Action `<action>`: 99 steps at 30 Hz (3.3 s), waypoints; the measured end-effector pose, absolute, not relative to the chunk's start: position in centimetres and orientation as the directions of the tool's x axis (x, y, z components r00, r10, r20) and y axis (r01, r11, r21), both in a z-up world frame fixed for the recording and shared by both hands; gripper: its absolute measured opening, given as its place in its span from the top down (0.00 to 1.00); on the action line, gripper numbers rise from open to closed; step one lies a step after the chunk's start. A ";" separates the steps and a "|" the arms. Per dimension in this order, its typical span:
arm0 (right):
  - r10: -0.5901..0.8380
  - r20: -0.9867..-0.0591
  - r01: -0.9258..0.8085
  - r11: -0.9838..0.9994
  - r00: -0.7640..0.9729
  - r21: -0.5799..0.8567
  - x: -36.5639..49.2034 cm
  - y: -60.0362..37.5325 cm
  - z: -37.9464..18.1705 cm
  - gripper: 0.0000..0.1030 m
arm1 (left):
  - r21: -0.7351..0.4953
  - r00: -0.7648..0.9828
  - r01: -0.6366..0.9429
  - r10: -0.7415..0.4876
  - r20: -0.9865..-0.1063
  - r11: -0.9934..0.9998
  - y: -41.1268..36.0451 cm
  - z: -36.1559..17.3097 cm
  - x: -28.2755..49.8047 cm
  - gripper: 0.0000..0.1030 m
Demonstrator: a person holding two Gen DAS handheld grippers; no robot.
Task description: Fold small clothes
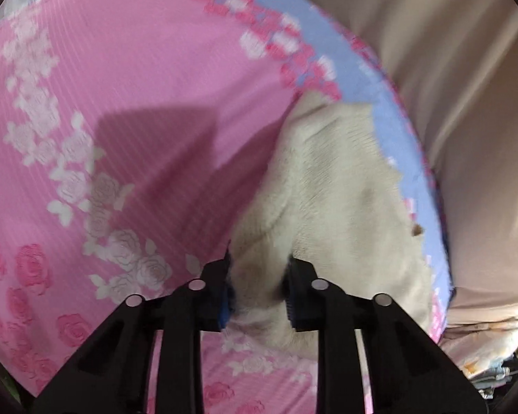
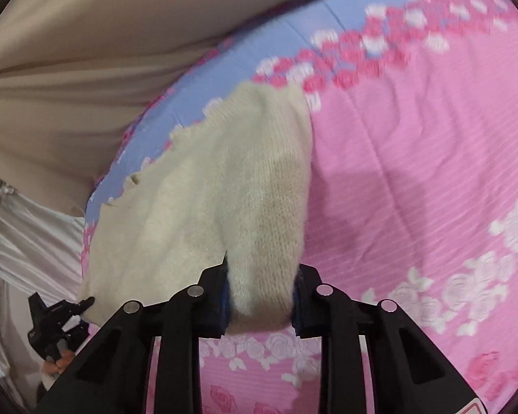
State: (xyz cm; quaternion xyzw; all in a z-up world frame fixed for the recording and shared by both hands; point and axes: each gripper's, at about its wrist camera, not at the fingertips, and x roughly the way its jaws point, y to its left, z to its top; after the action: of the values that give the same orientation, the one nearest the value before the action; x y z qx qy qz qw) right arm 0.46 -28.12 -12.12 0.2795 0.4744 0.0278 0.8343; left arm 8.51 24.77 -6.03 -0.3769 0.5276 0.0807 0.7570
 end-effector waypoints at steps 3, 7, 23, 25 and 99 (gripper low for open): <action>0.289 -0.786 0.200 0.866 0.546 0.457 -2.7 -29.3 -9.5 0.83 | -0.507 0.443 -0.485 -0.300 -0.845 0.713 25.5 -3.8 6.2 0.87; 0.247 -0.845 0.223 0.895 0.475 0.386 -6.9 -30.7 -10.2 0.87 | -0.468 0.352 -0.478 -0.326 -0.877 0.743 24.9 -4.3 2.2 0.87; 0.179 -0.813 0.134 0.945 0.554 0.299 0.9 -30.6 -8.0 0.32 | -0.386 0.482 -0.423 -0.157 -0.862 0.820 24.3 -0.7 6.7 0.15; 0.180 -0.827 0.125 0.950 0.533 0.287 4.5 -29.5 -8.8 0.32 | -0.349 0.463 -0.386 -0.148 -0.874 0.854 22.9 -1.8 10.1 0.15; -0.106 -0.891 0.067 0.994 0.441 -0.085 3.9 -15.6 -14.7 0.58 | -0.033 0.313 -0.210 0.035 -0.949 0.977 11.6 -7.9 8.6 0.06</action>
State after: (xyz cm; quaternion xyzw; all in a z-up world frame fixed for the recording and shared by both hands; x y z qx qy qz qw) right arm 3.89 -15.63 -14.72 -0.0182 0.5264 -0.0510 0.8485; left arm 8.62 11.62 -7.94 -0.0753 0.5813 0.0759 0.8066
